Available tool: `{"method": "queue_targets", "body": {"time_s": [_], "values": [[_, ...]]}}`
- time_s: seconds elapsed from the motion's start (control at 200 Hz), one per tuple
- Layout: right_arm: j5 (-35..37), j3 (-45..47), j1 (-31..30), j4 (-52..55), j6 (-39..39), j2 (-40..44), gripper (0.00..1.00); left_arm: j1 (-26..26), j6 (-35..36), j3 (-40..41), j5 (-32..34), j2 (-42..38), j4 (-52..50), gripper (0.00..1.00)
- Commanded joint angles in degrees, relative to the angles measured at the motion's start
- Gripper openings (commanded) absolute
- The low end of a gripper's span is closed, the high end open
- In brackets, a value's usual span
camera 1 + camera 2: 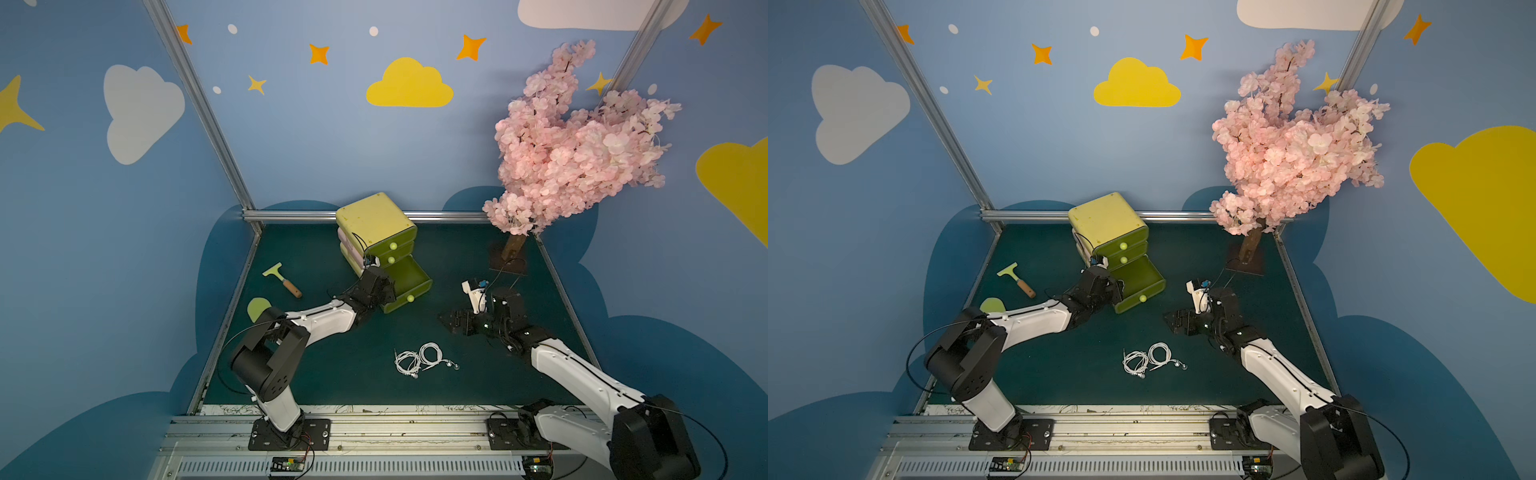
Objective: Place the wired earphones into the drawer by color
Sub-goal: Place the wired earphones in the drawer, then pick up the wired earphones from the center of the board.
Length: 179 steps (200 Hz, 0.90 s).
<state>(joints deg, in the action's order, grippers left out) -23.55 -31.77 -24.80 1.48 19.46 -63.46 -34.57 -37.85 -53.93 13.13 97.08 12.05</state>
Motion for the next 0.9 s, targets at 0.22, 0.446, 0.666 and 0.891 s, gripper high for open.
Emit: {"method": "queue_targets", "body": {"time_s": [0.22, 0.446, 0.666, 0.891], "values": [[4.06, -0.46, -6.13, 8.33, -1.29, -0.09, 0.98, -0.05, -2.53, 1.17, 0.51, -9.14, -6.51, 0.55], [6.51, -0.88, -10.35, 12.05, 0.47, -2.69, 0.91, -0.06, -4.42, 6.85, 1.15, -20.17, -12.98, 0.81], [11.7, -1.75, -14.55, 16.56, 0.71, -3.16, 0.85, -0.06, -4.05, 12.22, 0.58, -31.37, -20.39, 0.97], [17.97, -4.62, -17.8, 22.05, 1.74, -6.02, 0.81, -0.07, -5.89, 19.0, 0.38, -40.31, -24.18, 1.0]]}}
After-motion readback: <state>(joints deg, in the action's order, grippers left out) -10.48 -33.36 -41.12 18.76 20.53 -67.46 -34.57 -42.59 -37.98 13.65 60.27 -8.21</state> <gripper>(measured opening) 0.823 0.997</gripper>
